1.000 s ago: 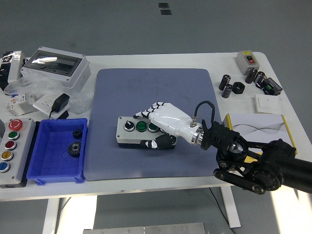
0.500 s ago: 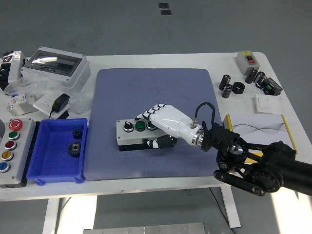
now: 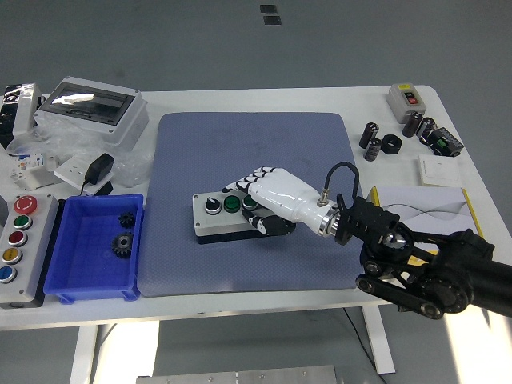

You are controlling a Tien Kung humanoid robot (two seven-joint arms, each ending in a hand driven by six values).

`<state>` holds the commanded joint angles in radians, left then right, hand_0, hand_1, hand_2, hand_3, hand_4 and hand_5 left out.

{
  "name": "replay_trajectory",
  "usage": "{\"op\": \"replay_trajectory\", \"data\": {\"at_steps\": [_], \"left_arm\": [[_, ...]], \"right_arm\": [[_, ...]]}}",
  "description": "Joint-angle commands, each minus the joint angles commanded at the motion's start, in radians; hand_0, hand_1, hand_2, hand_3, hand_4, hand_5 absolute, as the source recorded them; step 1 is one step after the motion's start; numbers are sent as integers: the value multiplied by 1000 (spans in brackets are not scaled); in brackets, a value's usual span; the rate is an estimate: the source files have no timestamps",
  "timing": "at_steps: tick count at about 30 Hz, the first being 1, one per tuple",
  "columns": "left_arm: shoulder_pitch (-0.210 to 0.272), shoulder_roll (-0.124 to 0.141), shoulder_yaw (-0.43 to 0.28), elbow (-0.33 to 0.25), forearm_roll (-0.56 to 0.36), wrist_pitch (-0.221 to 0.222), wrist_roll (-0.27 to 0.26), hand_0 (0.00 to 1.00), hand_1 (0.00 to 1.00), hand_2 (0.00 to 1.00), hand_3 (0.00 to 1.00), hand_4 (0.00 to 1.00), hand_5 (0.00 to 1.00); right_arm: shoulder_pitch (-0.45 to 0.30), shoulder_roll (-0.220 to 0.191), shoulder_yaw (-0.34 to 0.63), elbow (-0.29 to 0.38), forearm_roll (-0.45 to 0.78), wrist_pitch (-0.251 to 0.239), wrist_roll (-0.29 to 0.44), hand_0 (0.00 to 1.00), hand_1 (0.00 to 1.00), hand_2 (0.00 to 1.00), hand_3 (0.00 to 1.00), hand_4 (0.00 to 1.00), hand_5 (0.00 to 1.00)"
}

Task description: Pick up the button,place it on the desk,press the button,press the button

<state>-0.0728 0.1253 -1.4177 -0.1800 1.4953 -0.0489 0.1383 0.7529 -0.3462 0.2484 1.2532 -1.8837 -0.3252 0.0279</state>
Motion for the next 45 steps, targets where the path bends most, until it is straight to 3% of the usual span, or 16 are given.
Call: {"op": "replay_trajectory", "data": {"at_steps": [1, 4, 9, 16, 18, 22, 24, 25, 30, 31, 36, 37, 42, 43, 45], "left_arm": [[0, 0, 0, 0, 0, -2, -1, 636, 589, 543, 592, 659, 303], [-1, 0, 4, 0, -3, -6, -4, 636, 589, 543, 592, 659, 303], [0, 0, 10, 0, -13, -8, -11, 634, 589, 541, 592, 657, 296], [18, -9, 1, 0, -27, -6, -5, 633, 587, 540, 592, 655, 291], [21, -10, -7, 0, -23, -6, -3, 633, 587, 540, 592, 655, 291], [17, -11, -7, 0, -29, -5, -9, 634, 587, 540, 593, 652, 287], [15, -11, 0, 0, -37, -5, -15, 634, 587, 540, 593, 652, 287], [14, -11, 2, 0, -40, -4, -17, 635, 589, 540, 593, 654, 290], [16, -12, 6, 0, -47, -4, -15, 635, 589, 540, 593, 654, 290], [16, -12, 5, 0, -47, -4, -14, 634, 587, 540, 594, 656, 298], [16, -10, 5, 0, -50, -3, -12, 634, 587, 540, 594, 656, 298], [17, -10, 5, 0, -51, -3, -12, 634, 587, 542, 598, 661, 306], [18, -8, 2, 0, -50, -2, -7, 634, 587, 542, 598, 661, 306], [18, -8, 1, 0, -49, -2, -6, 634, 588, 542, 597, 666, 326], [16, -8, 0, 0, -46, -3, -6, 634, 588, 542, 597, 666, 326]], "right_arm": [[-2, -6, 4, 8, 0, 4, 0, 836, 803, 817, 910, 496, 14], [-14, -40, 31, 54, 18, 22, 0, 836, 803, 817, 910, 496, 14], [-90, -136, 135, 169, 136, 61, 20, 841, 808, 840, 949, 532, 34], [-253, -288, 371, 366, 411, 207, -17, 846, 818, 854, 959, 535, 38], [-290, -308, 433, 400, 480, 247, -27, 846, 818, 854, 959, 535, 38], [-328, -318, 542, 421, 609, 320, -86, 851, 832, 873, 972, 570, 2], [-321, -319, 560, 437, 583, 340, -133, 851, 832, 873, 972, 570, 2], [-313, -319, 556, 442, 562, 352, -154, 335, 494, 602, 779, 575, 425], [-234, -301, 498, 466, 450, 409, -263, 335, 494, 602, 779, 575, 425], [-213, -296, 481, 466, 432, 420, -284, 104, 262, 370, 751, 530, 595], [-115, -277, 401, 461, 423, 469, -350, 104, 262, 370, 751, 530, 595], [-97, -273, 388, 460, 433, 475, -356, 25, 153, 225, 761, 406, 309], [-41, -240, 342, 420, 455, 478, -363, 25, 153, 225, 761, 406, 309], [-35, -230, 336, 406, 455, 476, -362, 2, 118, 194, 764, 342, 172], [-26, -208, 322, 373, 450, 469, -360, 2, 118, 194, 764, 342, 172]]}}
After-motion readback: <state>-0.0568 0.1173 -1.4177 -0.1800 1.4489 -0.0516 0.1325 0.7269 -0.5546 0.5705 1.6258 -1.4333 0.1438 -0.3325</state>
